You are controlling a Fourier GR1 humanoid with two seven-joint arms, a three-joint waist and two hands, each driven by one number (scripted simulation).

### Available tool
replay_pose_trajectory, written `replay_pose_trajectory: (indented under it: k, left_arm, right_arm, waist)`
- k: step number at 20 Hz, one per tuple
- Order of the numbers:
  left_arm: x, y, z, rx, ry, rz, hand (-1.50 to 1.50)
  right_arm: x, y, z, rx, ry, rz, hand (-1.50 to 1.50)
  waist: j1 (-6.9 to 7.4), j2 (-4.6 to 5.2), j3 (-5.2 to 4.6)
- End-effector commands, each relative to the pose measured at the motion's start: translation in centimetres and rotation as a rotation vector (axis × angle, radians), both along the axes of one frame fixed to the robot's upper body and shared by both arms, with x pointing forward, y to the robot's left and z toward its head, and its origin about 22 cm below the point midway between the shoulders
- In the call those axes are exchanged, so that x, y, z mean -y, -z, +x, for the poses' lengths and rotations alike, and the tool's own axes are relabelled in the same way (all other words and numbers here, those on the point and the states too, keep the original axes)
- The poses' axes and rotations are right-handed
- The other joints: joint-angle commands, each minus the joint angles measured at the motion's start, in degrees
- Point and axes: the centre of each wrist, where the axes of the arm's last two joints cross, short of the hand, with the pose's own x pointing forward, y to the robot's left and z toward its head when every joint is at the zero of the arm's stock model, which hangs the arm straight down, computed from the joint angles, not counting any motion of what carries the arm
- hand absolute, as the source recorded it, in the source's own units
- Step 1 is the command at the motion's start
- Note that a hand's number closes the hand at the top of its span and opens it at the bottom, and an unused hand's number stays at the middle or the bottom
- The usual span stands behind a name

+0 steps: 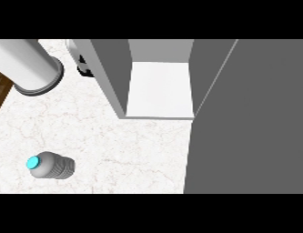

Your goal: Pick up the bottled water, place it into the cabinet and close the cabinet

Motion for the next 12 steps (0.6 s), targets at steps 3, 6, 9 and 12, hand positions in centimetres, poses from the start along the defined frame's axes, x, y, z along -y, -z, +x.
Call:
replay_pose_trajectory:
  k: [3, 6, 9, 12]
  left_arm:
    - [0.9, -4.4, -4.2, -0.003, 0.026, -0.033, -1.5]
    - [-0.9, -4.1, -4.5, -0.027, 0.002, -0.01, -1.5]
    - [-2.4, -3.9, -5.3, -0.047, -0.005, -0.004, -1.5]
    - [-1.8, -4.5, -5.6, -0.055, 0.016, -0.022, -1.5]
  right_arm:
    - [-1.5, -1.8, -1.9, -0.005, -0.033, 0.007, -1.5]
    - [-2.2, -1.2, -2.1, -0.008, -0.033, 0.006, -1.5]
    - [-2.7, -2.5, -3.2, -0.008, -0.03, 0.044, -1.5]
    - [-3.4, -2.5, -2.8, -0.013, -0.025, 0.011, -1.5]
  waist:
    - [0.28, 0.02, 0.08]
    - [0.04, 0.04, 0.07]
    - [0.29, -0.12, 0.03]
    - [0.15, -0.04, 0.06]
